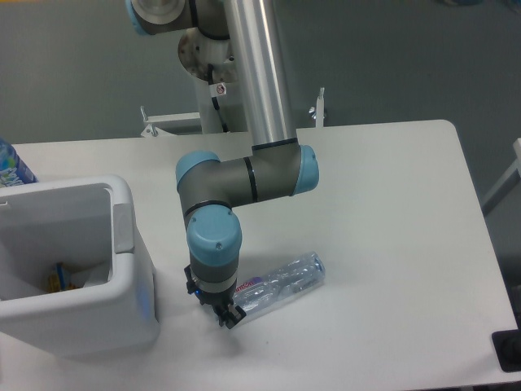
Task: Place the trash in the trash can
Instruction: 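Lift the gripped bottle up, tilting it upright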
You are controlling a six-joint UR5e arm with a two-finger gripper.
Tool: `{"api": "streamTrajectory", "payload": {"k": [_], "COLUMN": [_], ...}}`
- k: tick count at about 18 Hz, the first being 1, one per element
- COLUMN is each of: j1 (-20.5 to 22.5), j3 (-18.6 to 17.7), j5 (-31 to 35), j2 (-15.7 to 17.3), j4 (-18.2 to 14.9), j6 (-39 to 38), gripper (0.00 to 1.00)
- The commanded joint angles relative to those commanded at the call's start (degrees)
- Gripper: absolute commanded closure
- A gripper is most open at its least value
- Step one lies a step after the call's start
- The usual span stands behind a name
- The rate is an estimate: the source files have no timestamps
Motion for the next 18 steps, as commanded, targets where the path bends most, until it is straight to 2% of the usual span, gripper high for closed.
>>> {"api": "streamTrajectory", "payload": {"k": [1, 2, 9, 12, 15, 18], "j1": [0.0, 0.0, 0.5, 3.6, 7.4, 9.5], "j3": [0.0, 0.0, 1.0, 2.4, 3.9, 7.0], "j5": [0.0, 0.0, -0.1, -0.1, -0.5, -0.7], "j2": [0.1, 0.3, 2.2, 5.6, 9.4, 10.2], "j4": [0.0, 0.0, 0.1, 0.1, 0.4, 2.9], "j6": [-1.3, -2.5, -3.0, -5.3, -12.0, -24.4], "gripper": [0.83, 0.89, 0.89, 0.89, 0.9, 0.9]}}
